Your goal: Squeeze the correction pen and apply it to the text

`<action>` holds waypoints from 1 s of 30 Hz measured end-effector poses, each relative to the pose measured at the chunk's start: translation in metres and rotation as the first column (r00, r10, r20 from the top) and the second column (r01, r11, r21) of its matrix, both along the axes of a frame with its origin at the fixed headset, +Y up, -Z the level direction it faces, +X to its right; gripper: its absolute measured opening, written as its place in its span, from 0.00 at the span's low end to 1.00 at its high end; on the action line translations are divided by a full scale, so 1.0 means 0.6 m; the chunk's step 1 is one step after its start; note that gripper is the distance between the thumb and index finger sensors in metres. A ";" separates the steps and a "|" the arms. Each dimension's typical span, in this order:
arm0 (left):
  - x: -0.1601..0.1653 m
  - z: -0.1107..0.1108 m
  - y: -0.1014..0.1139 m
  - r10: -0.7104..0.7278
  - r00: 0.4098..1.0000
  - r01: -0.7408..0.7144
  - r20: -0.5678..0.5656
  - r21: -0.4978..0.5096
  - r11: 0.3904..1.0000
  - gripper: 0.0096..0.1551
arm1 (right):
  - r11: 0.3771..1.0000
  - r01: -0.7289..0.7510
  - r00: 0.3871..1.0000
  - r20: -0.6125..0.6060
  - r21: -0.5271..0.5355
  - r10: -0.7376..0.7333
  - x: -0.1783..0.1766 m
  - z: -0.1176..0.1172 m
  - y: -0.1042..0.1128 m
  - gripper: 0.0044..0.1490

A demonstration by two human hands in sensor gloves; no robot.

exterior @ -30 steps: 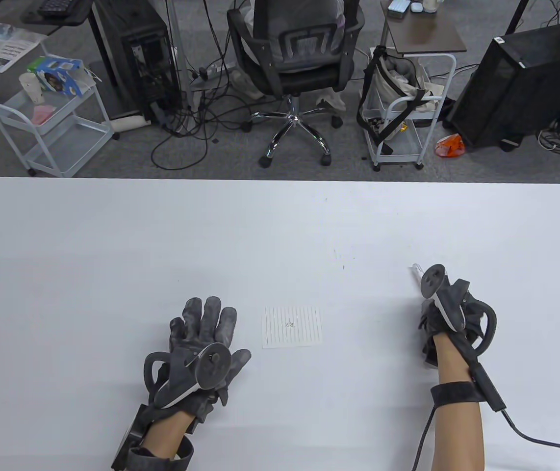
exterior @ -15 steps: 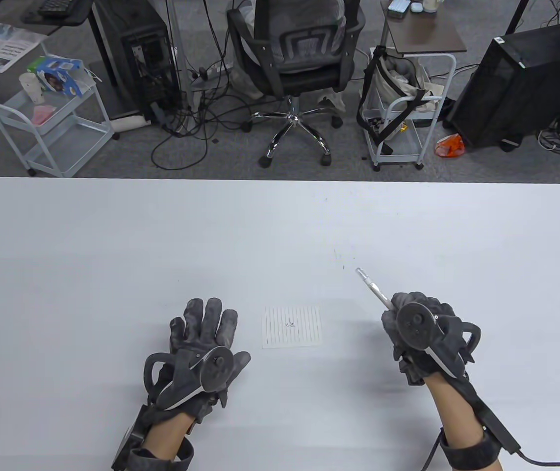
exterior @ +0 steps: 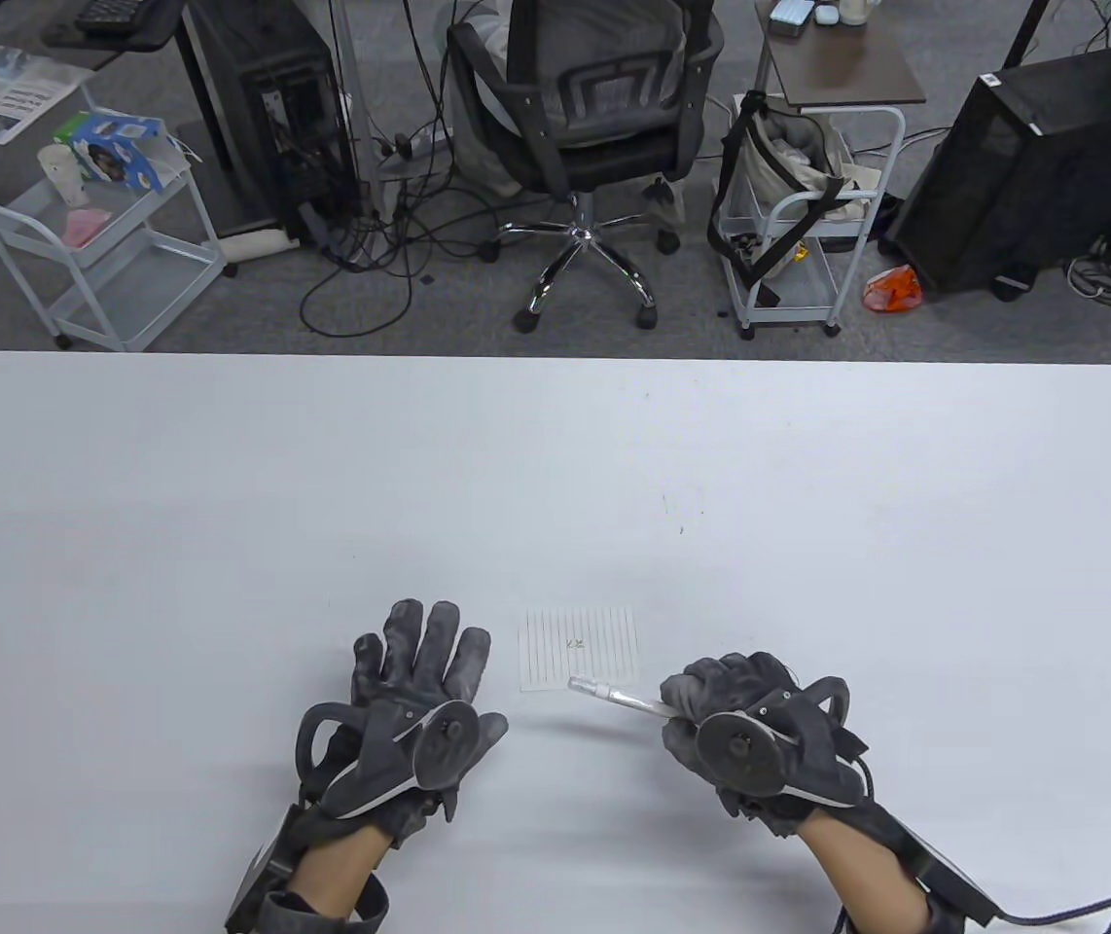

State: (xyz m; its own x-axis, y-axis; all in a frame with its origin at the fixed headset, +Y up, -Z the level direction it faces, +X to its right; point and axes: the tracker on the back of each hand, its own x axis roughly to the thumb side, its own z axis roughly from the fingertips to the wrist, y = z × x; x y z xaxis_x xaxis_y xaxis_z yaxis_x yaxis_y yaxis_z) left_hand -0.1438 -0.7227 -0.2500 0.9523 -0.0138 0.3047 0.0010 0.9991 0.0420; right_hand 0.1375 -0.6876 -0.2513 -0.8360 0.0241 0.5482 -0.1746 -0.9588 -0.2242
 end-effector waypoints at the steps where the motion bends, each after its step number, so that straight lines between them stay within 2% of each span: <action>1: 0.004 0.002 -0.001 0.004 1.000 -0.004 0.012 -0.003 1.000 0.50 | 1.000 -0.010 1.000 -0.013 0.003 0.011 -0.005 0.003 0.000 0.28; 6: 0.031 0.015 0.002 -0.020 0.996 0.019 0.084 0.021 1.000 0.48 | 0.999 -0.051 0.996 -0.067 -0.007 0.050 -0.025 0.012 -0.005 0.28; 10: 0.058 0.025 0.000 -0.026 0.991 0.025 0.134 0.007 1.000 0.44 | 0.999 -0.029 0.996 -0.089 -0.024 0.027 -0.039 0.013 -0.004 0.28; 15: 0.070 0.036 0.007 -0.064 0.986 0.044 0.156 0.132 0.990 0.34 | 0.996 0.008 0.993 -0.116 -0.087 -0.019 -0.045 0.015 -0.006 0.28; 19: 0.067 0.041 0.011 -0.071 0.982 0.039 0.175 0.178 0.983 0.31 | 0.983 0.088 0.988 -0.109 -0.160 -0.106 -0.038 0.010 -0.004 0.28; 25: 0.065 0.039 0.011 -0.058 0.984 0.028 0.169 0.174 0.984 0.30 | 0.926 0.260 0.958 -0.044 -0.275 -0.282 -0.012 -0.010 -0.007 0.28; 30: 0.057 0.031 0.012 0.007 0.989 -0.027 0.146 0.137 0.990 0.30 | 0.850 0.425 0.900 0.044 -0.311 -0.433 0.017 -0.024 -0.011 0.37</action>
State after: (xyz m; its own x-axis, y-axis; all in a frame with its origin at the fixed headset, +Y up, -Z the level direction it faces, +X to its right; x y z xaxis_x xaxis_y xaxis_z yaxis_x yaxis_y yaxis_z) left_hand -0.1099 -0.7153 -0.2317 0.8986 -0.0498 0.4359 -0.0319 0.9835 0.1781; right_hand 0.1475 -0.6943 -0.2656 -0.6891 0.5465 0.4759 -0.5862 -0.8065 0.0772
